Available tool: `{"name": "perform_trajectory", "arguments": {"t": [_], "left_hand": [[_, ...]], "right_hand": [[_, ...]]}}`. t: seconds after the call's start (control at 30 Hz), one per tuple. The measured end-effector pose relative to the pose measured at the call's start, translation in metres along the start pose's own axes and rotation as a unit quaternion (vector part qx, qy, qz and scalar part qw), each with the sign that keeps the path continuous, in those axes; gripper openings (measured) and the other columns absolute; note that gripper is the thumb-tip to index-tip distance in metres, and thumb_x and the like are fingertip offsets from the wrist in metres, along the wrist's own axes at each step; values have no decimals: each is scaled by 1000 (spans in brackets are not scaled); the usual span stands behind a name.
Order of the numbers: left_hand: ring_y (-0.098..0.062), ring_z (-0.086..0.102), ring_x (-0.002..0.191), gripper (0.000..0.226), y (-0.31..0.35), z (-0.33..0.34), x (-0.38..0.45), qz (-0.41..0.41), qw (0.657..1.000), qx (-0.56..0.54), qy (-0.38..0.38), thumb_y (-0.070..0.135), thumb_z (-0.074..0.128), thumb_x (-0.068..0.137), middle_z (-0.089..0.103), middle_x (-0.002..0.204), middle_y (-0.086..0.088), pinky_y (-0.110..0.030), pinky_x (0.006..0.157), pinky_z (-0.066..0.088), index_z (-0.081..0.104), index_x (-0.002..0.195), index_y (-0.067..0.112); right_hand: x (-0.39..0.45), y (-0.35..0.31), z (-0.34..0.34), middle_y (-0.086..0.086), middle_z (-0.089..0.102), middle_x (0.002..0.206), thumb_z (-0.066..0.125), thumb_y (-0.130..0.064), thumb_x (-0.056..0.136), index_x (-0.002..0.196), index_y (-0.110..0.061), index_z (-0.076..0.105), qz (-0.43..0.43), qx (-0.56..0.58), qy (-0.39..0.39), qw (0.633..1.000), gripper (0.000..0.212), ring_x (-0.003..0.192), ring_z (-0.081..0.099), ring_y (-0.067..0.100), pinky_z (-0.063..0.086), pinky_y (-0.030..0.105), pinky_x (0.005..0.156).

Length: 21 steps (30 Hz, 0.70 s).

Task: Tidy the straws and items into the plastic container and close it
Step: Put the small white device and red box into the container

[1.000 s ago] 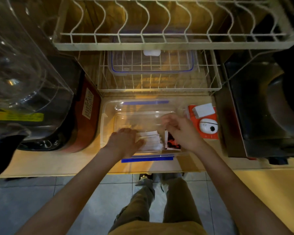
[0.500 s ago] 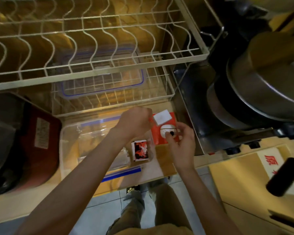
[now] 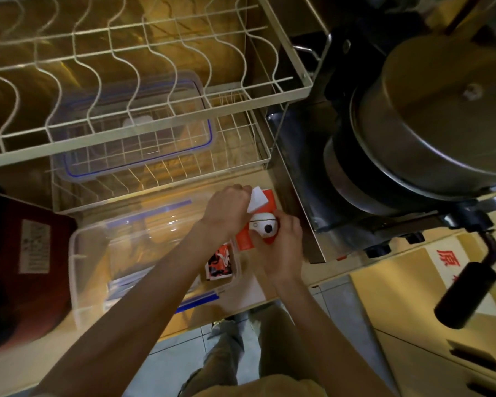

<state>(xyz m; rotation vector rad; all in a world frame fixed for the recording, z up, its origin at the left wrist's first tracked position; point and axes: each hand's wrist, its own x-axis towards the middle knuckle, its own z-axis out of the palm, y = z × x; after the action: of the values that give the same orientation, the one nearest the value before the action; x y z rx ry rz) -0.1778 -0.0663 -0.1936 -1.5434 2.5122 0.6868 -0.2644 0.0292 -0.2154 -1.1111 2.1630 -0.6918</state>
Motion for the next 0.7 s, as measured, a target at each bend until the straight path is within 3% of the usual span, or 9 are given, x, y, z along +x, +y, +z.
{"name": "perform_trajectory", "arguments": {"t": [0.23,0.4,0.47,0.53,0.63,0.7], "left_hand": [[-34,62,94,19,-3,-5,-3,1,998,-64,16,20,57,81,66,100,-16,-40,77,52,62,94,6],[-28,66,81,35,-12,-24,-22,-10,985,-164,51,34,62,72,73,88,-13,-37,68,52,68,93,8],[-24,68,85,35,-19,-34,-34,-18,974,-213,73,28,72,70,75,95,-12,-41,75,54,71,99,9],[-15,65,86,40,-27,-44,-50,-49,964,-248,83,19,77,68,74,102,-8,-35,81,54,69,108,13],[-7,58,82,43,-47,-51,-74,-102,954,-268,83,19,77,69,70,95,4,-20,71,46,67,111,15],[-9,59,81,41,-62,-47,-88,-136,947,-282,72,20,78,69,70,96,1,-23,73,47,68,109,14]], "right_hand": [[4,-2,-6,2,53,123,72,-34,77,123,-16,55,5,-7,10,1000,52,108,57,16,38,17,85],[0,-16,-18,3,57,114,77,-31,73,117,-13,60,4,41,29,999,51,90,59,12,37,15,77],[-4,-22,-21,2,56,116,76,-34,74,118,-14,57,-17,39,22,999,52,94,59,13,39,15,78],[-7,-29,-24,1,53,120,73,-39,74,121,-17,54,-65,15,8,998,55,103,56,12,41,17,84],[-16,-44,-20,-2,52,123,73,-38,75,123,-19,53,-135,-11,-30,990,56,111,52,12,43,21,92],[-21,-54,-11,1,54,125,73,-35,77,124,-15,54,-180,-45,-47,982,55,115,52,15,37,16,91]]}}
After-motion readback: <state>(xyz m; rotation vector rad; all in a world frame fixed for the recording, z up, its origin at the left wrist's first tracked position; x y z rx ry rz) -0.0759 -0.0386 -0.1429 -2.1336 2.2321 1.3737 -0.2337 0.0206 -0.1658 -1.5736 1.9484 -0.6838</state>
